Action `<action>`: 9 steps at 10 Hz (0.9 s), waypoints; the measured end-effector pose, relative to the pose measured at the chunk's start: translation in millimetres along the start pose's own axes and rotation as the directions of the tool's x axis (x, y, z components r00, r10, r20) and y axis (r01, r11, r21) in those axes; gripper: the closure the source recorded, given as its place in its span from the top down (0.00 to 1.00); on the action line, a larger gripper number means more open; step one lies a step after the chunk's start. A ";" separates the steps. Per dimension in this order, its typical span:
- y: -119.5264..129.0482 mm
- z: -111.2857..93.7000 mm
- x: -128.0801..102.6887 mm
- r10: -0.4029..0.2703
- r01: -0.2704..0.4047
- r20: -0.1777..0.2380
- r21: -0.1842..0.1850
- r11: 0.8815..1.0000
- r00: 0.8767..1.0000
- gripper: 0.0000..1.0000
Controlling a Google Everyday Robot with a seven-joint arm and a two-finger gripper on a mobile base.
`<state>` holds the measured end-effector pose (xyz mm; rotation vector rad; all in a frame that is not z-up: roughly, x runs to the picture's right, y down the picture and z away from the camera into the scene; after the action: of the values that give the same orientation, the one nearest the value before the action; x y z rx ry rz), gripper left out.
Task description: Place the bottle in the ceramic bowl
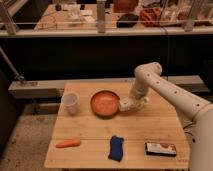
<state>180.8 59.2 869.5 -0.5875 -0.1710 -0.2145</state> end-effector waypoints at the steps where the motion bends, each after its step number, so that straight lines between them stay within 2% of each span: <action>1: -5.7 -0.8 -12.4 -0.013 0.013 -0.004 0.001 1.000 1.000 0.00; 3: -24.9 -2.1 -37.1 -0.036 0.036 -0.010 0.006 0.999 0.999 0.00; 6: -32.4 -5.5 -46.9 -0.057 0.057 -0.024 0.003 0.998 0.998 0.00; 9: -43.3 -4.5 -77.1 -0.102 0.103 -0.030 0.002 0.995 0.994 0.00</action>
<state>96.2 33.2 871.8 -0.5721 -0.1728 -0.3223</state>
